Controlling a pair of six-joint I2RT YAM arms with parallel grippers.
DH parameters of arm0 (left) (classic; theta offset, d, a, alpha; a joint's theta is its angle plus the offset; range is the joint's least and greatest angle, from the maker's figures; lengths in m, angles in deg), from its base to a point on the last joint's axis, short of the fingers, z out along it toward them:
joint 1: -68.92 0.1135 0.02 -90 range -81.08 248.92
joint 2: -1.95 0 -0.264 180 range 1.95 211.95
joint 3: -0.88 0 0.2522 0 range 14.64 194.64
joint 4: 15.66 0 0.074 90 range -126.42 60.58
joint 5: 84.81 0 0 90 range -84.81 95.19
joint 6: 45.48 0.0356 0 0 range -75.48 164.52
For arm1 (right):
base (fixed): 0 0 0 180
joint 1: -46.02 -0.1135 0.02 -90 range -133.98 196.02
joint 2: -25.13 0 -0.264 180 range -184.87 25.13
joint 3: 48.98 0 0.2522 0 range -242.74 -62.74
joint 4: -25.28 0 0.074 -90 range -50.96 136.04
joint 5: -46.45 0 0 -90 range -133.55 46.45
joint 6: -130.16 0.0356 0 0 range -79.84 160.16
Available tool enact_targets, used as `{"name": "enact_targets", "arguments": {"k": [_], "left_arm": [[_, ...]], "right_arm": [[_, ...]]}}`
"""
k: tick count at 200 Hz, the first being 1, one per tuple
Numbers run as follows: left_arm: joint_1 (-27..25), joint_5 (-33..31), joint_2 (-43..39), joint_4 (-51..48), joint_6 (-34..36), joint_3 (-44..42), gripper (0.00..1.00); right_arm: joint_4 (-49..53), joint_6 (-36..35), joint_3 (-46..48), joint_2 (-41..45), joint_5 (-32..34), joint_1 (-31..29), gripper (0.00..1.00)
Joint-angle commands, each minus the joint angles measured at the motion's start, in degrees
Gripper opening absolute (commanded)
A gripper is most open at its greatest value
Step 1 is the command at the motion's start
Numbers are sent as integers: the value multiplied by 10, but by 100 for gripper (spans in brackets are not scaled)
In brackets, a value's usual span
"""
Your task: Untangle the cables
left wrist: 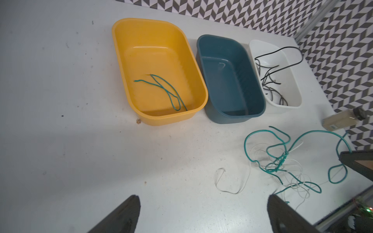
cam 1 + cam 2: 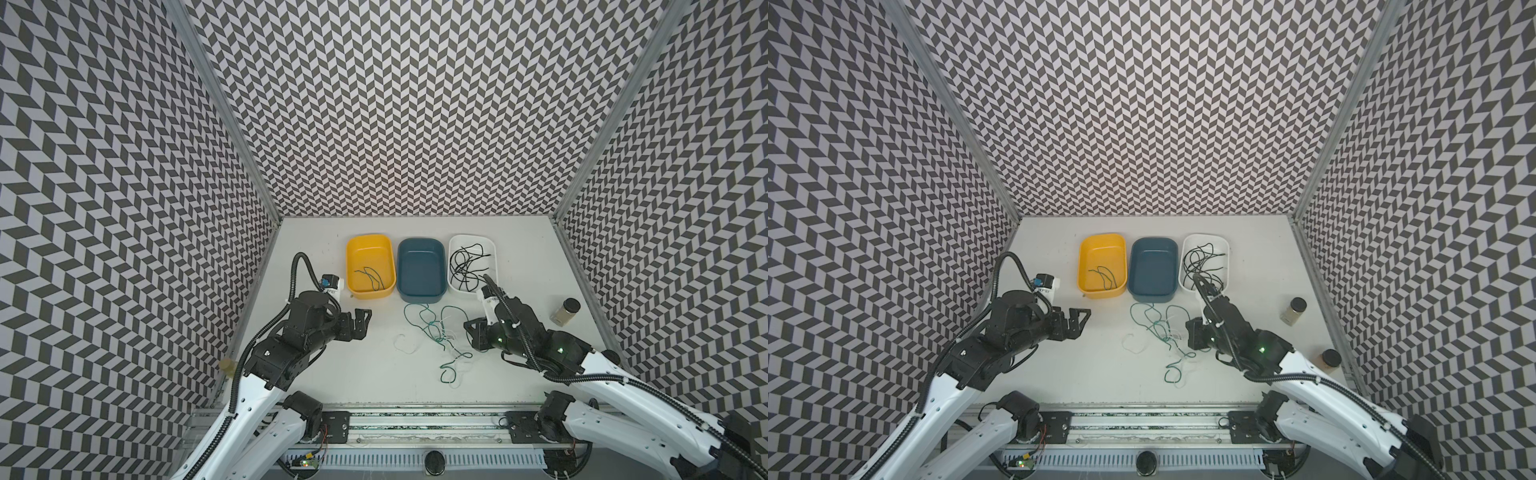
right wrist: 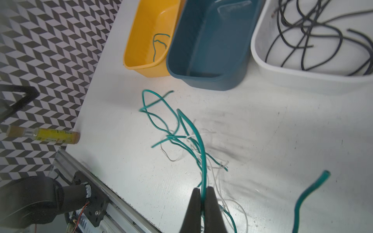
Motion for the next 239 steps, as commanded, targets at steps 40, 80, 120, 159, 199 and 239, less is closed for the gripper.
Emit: {"name": "enact_targets", "arguments": {"k": [40,80,120,159,199,239], "left_arm": [[-17,148,-60,116,-42,-41,100],[-29,191,-38,147,-68,-40,100],[-51,234,-7,191,-115,-57,100],[-80,223,12,197,-102,-65,100],[-80,241,39,196,-94,-58,99],[-79,253,48,189,-80,-51,84]], "right_arm": [[-17,-138,-63,13,-18,-4,0],[-65,-183,-64,51,-40,-5,0],[-87,-210,-84,48,-76,-5,0],[-119,-212,-92,43,-122,-5,0],[-128,-214,-103,40,-120,-5,0],[-142,-207,-96,41,-163,-5,0]]}}
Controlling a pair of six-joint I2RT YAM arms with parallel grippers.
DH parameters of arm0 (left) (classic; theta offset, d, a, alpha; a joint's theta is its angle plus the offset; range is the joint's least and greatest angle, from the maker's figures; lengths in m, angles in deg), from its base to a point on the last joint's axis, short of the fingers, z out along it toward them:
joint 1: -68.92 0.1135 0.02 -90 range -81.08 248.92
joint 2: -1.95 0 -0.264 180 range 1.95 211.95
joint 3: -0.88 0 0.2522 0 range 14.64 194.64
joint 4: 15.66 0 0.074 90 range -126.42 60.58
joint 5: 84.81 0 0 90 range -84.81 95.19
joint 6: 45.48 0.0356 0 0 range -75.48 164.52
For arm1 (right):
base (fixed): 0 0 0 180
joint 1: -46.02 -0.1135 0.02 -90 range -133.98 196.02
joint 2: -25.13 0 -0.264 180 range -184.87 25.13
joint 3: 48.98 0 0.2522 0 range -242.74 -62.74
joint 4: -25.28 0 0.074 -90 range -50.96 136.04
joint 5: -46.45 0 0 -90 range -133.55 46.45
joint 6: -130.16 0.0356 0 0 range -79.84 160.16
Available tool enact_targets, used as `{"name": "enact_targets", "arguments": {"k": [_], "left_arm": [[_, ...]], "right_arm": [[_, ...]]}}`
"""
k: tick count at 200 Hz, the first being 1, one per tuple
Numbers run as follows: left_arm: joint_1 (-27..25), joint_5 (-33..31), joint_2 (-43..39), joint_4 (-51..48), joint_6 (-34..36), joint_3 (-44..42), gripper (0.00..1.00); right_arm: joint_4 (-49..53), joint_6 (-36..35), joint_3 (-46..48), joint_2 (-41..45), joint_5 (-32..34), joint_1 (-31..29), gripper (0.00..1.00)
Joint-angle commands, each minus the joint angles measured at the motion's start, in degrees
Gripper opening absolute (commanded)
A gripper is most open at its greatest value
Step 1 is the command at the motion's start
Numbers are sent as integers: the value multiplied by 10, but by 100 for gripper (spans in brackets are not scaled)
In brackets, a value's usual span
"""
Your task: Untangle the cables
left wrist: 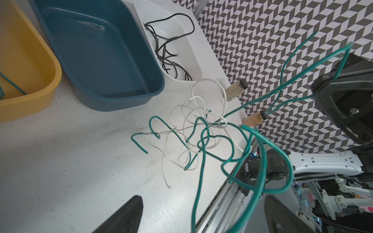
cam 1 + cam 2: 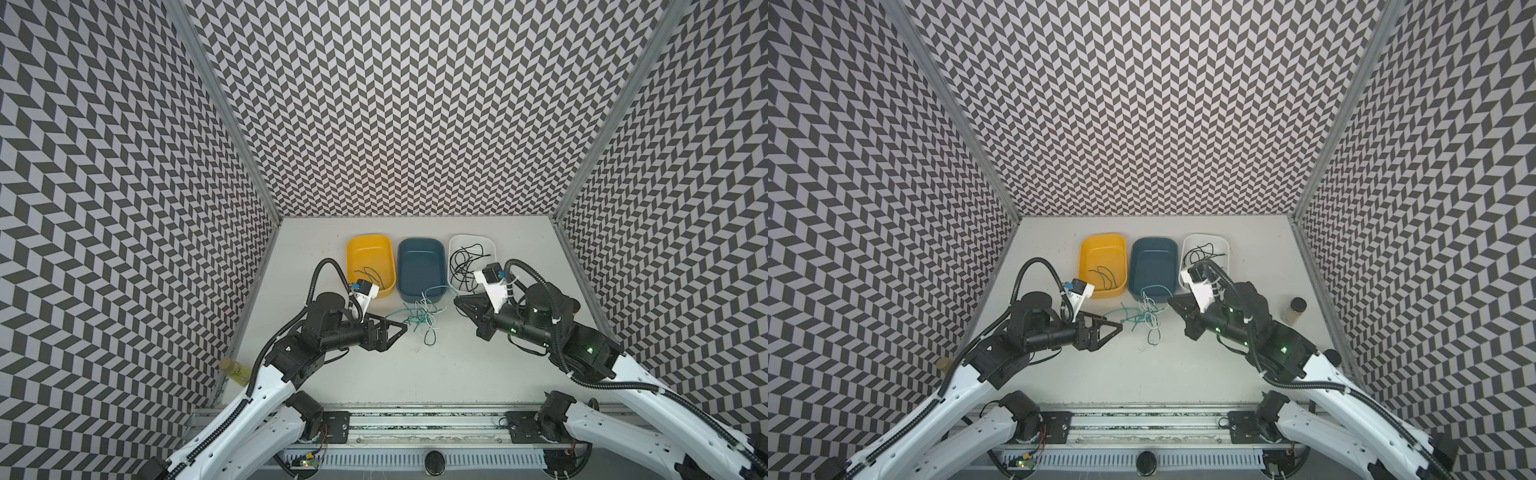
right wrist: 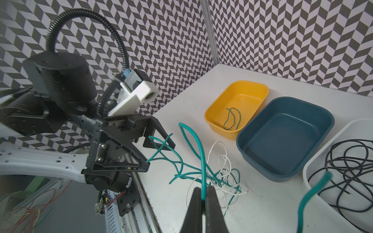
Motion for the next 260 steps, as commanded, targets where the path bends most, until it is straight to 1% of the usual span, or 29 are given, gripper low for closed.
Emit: {"name": "enact_targets", "arguments": {"k": [1,26,37,57,78,91,98,106,113,116,130,162,186,194,212,237,248,251,260], "left_arm": [[-1,16,0,10,17,13,84],[7,28,-4,11,23,16,62],[11,34,-7,15,21,13,59],[13,44,-10,19,20,11,43],[13,46,-12,16,21,12,31],[13,44,-16,12,23,12,16],[14,40,-18,9,24,14,10],[14,35,-20,4,24,14,0],[14,30,-23,-4,24,17,0],[14,28,-24,-8,38,19,0],[14,10,-31,-33,52,28,0],[16,-76,-55,-130,78,59,0],[32,-111,-84,-196,97,84,0],[38,-119,-95,-213,100,92,0],[44,-140,-123,-242,94,108,0],[45,-162,-149,-255,84,125,0],[45,-170,-149,-261,86,134,0],[45,-171,-166,-262,87,135,0],[45,-178,-168,-270,89,144,0]], "right_arm": [[-49,-9,-13,2,-38,-2,0],[-52,-7,-8,3,-57,-2,0],[-55,-6,-5,3,-64,-2,0],[-62,-2,2,8,-61,-2,0],[-58,-1,3,12,-47,-2,0],[-51,-1,1,13,-35,-1,0],[-45,-1,-1,12,-24,-1,0],[-36,0,-4,11,-4,-1,0],[-27,1,-7,11,17,-1,0],[-22,3,-8,11,30,-1,0],[2,13,-13,11,90,-1,0],[59,31,-19,18,216,5,0],[93,51,-14,27,266,29,0],[103,62,-9,30,269,45,0],[126,92,4,31,247,93,0],[139,127,34,28,178,166,0],[149,138,42,29,173,186,0],[151,139,44,30,173,190,0],[155,142,50,34,173,199,0]]}}
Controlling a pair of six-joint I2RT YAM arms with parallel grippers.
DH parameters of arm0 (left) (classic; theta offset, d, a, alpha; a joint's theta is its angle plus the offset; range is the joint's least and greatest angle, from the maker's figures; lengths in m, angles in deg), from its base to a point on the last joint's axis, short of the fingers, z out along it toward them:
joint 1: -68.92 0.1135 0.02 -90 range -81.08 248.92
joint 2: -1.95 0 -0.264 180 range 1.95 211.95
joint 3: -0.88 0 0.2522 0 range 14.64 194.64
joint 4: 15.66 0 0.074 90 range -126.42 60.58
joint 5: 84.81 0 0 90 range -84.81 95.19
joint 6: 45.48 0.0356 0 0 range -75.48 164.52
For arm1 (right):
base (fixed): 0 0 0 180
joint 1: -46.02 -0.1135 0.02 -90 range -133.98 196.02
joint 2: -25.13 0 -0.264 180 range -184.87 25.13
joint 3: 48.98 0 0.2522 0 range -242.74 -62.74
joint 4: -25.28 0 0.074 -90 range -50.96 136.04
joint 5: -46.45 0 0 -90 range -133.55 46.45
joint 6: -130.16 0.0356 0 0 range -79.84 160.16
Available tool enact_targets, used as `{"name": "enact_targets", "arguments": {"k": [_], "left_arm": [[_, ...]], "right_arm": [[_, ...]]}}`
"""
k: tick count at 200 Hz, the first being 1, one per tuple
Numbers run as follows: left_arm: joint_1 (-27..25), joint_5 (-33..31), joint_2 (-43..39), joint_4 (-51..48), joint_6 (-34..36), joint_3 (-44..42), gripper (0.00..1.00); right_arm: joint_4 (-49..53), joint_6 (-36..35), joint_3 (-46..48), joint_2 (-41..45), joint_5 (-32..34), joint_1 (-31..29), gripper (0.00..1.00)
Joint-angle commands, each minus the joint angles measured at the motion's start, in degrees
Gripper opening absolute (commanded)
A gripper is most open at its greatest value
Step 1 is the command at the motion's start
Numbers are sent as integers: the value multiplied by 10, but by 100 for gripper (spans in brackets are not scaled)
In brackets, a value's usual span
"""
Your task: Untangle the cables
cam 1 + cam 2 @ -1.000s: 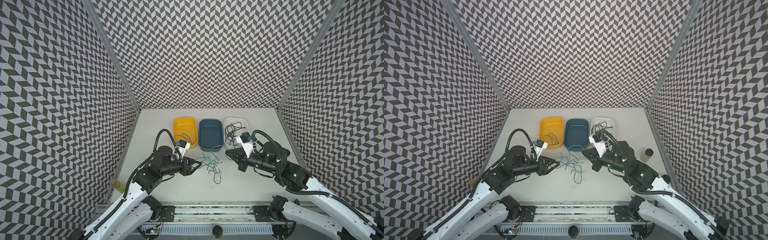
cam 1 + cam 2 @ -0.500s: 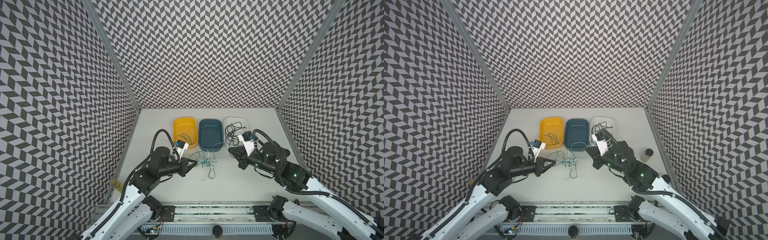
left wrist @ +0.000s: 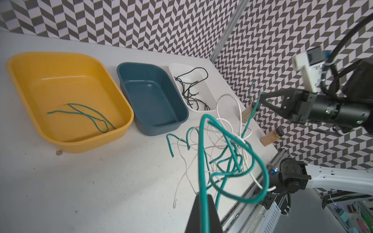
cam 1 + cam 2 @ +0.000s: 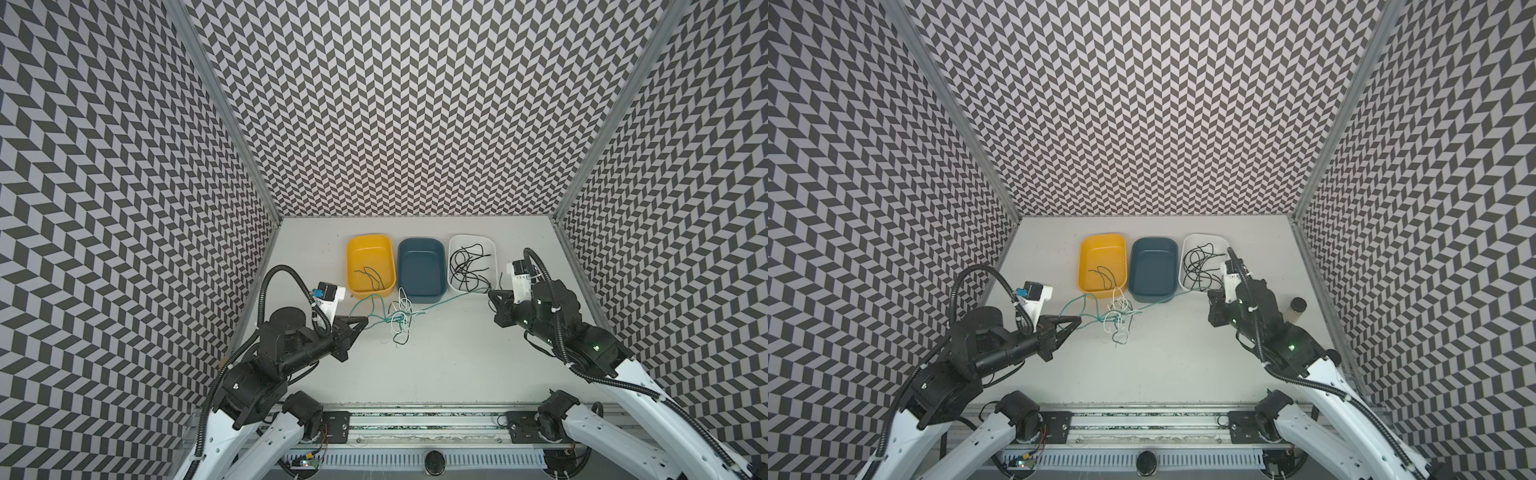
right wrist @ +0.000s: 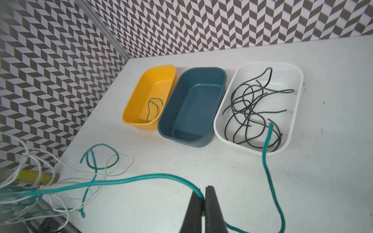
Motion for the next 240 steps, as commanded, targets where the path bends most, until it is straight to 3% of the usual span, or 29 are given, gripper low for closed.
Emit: {"name": "enact_targets", "arguments": {"k": [1,85,96,123,136,188,240], "left_arm": [[6,-62,-23,-72,8,28,0],[6,-87,6,-135,13,114,0],[6,-73,8,-121,2,113,0],[6,-7,33,-69,-46,92,0],[6,16,45,-39,-74,79,0],[4,92,77,76,-162,35,0],[-14,100,100,112,-191,56,0]], "right_arm": [[29,44,18,12,46,51,0],[54,51,35,3,34,102,0],[28,49,45,2,-8,102,0],[-45,28,52,-18,-196,100,24],[-52,29,45,-21,-234,96,29],[-126,-3,58,-14,-259,-17,47],[-235,-2,83,-64,-230,-150,50]]}}
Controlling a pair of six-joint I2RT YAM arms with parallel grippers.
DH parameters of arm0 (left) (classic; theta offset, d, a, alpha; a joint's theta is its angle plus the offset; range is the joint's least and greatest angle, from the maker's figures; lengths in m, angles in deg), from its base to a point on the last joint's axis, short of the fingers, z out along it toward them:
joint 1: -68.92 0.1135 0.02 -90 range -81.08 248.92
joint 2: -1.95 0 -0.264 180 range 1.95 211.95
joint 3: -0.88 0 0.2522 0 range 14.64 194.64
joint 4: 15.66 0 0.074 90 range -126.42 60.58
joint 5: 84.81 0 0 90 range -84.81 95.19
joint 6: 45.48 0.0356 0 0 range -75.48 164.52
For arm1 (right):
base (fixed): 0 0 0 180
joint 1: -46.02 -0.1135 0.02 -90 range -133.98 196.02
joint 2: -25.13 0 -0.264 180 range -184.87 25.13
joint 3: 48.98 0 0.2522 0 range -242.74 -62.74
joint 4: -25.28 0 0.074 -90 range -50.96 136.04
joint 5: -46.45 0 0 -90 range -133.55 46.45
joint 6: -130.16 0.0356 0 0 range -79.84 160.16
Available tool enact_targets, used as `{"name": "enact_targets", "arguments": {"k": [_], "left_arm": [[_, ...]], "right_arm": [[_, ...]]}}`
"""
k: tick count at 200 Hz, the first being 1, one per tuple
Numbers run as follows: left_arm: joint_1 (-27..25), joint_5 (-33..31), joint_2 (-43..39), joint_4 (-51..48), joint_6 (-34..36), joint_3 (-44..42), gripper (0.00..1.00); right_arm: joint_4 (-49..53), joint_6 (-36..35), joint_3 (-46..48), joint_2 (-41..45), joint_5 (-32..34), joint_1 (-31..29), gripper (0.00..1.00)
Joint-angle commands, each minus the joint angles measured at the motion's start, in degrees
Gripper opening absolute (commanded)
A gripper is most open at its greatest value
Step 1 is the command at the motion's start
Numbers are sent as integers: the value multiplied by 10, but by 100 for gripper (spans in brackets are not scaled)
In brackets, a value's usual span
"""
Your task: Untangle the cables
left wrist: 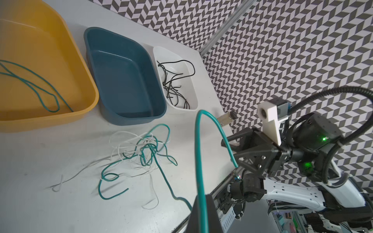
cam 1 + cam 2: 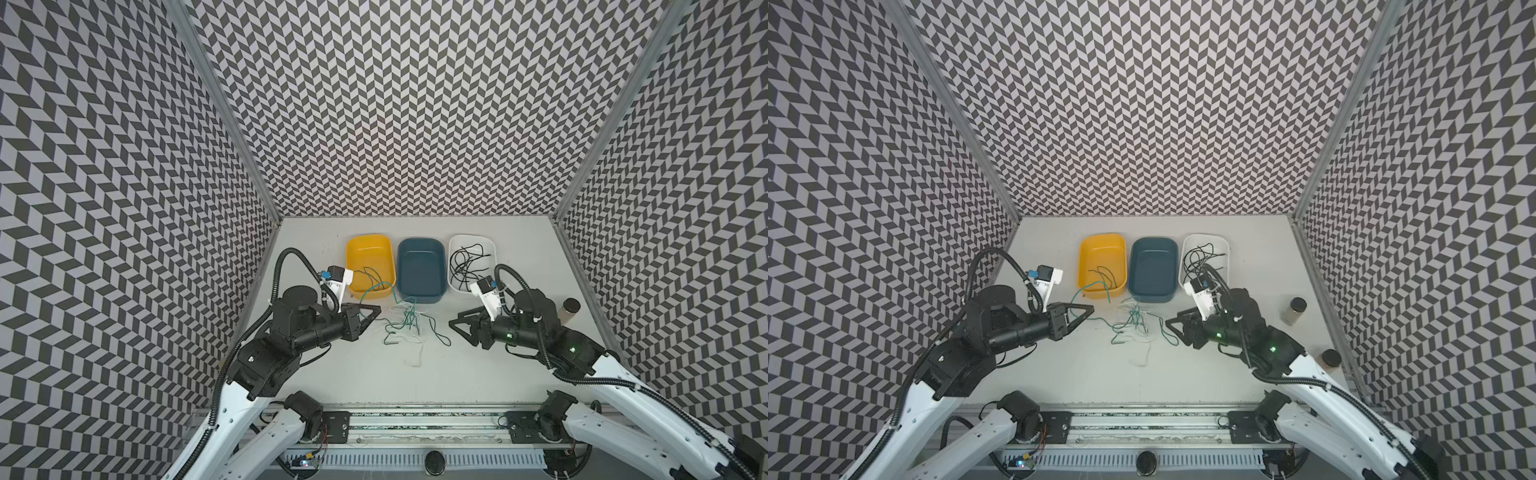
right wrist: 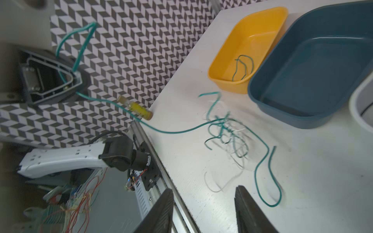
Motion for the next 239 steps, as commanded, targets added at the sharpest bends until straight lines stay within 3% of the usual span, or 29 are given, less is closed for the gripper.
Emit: {"name": "enact_targets", "arguments": {"k": [1,51,80,118,144,164,179,239], "left_arm": [[-8,16,-1,46,-26,25,0],[-12,25,1,35,-44,70,0],[-12,15,9,-31,-28,150,0],[-12,3,30,-112,-9,264,0],[-12,5,36,-99,-11,284,0],[-12,20,47,-77,-13,282,0],[-12,32,57,-51,-23,274,0],[-11,36,94,-37,-7,293,0]], "right_arm": [[-85,-11,8,-35,15,-39,50],[-137,-22,32,-88,99,-67,50],[-120,-5,27,-121,180,-67,49],[-140,7,30,-161,191,-65,49],[-157,9,31,-177,170,-66,49],[-225,-2,48,-169,76,-67,51],[-278,-1,67,-154,45,-74,53],[-383,-65,139,-145,-6,-102,58]]}}
